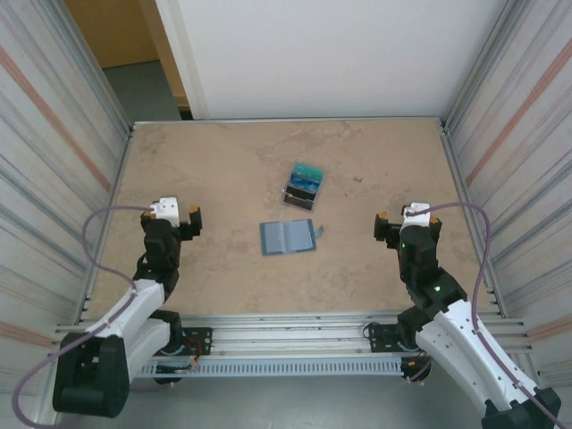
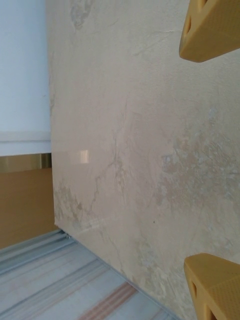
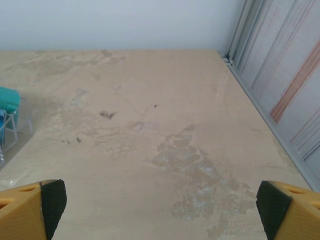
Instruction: Take the credit cards out of the card holder
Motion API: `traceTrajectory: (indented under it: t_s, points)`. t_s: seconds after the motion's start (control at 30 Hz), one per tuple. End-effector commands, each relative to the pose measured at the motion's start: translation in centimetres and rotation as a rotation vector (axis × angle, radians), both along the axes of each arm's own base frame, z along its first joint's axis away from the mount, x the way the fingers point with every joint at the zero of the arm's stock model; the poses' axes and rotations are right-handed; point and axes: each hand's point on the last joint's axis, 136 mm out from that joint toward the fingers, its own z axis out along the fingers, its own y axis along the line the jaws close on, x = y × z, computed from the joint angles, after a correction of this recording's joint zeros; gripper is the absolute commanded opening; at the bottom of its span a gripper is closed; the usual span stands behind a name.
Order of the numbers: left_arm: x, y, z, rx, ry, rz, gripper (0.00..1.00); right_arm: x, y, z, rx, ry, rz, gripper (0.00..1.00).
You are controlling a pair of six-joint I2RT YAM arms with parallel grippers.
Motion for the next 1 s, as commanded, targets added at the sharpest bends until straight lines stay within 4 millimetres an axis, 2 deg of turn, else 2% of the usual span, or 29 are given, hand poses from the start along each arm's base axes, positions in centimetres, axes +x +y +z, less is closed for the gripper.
traceTrajectory:
  t_s: [0.0,0.2,0.4,0.83,0.97]
  points:
    - [1.1,-0.8,1.5,0.045,-0.101,-0.061,0.99,0.2,-0.8,0.5,0.018,-0.053,-0.048,0.99]
    - [1.8,-1.1,0.6,0.053,-0.101,-0.093,0.99,0.2,-1.3,-0.3,0.039,-0.106,-0.046,0.99]
    - [2.1,-0.8,0.1,-0.024,-0.127,-0.115,0.99,0.2,-2.4,-1.4,0.071,-0.111,-0.073,0.99]
    - [3.0,-3.6,-2.6,-0.003,-0.109,-0.280,0.99,1.8,-2.8,-2.9,0.121,-0.091,-0.066,0.99]
    - [4.3,-4.4,-4.1,0.005,-0.062,-0.327,0.99,2.2,-3.1,-3.2,0.118,-0.114,-0.071,0.99]
